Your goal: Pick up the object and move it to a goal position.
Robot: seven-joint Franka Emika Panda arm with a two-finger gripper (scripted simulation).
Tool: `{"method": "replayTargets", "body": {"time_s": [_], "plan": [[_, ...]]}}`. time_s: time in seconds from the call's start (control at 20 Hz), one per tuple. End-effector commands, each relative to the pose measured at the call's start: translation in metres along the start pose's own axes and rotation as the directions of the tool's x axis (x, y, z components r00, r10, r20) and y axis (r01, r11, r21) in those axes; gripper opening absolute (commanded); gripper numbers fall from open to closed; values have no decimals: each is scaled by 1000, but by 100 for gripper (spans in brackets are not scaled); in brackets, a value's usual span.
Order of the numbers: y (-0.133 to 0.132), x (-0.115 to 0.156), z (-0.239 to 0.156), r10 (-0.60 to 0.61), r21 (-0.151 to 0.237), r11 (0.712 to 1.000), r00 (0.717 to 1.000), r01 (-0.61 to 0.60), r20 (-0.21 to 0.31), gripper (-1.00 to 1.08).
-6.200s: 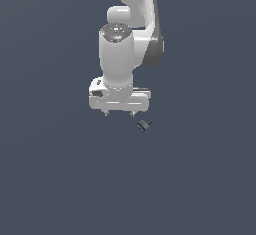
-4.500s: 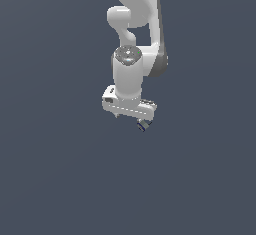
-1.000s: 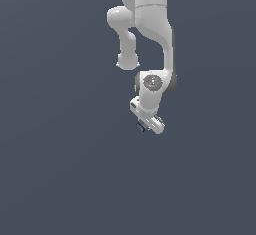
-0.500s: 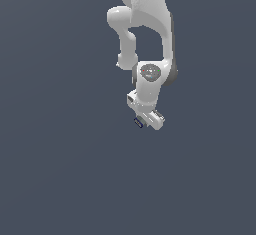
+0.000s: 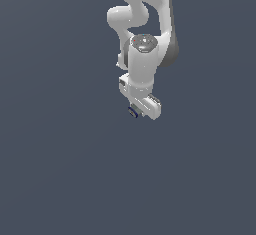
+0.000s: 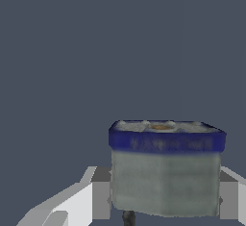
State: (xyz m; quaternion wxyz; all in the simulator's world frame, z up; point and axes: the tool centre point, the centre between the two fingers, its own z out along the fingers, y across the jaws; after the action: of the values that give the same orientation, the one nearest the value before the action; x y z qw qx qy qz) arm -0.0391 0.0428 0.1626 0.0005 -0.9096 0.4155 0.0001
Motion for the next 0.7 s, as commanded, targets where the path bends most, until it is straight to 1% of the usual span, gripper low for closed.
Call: {"method": "replayTargets", "body": {"time_s": [0.0, 0.65], "plan": [[4, 8, -29, 0, 0, 1000, 1000, 0, 0, -100], [20, 50, -166, 1, -1, 1000, 1000, -1, -1, -100]]}}
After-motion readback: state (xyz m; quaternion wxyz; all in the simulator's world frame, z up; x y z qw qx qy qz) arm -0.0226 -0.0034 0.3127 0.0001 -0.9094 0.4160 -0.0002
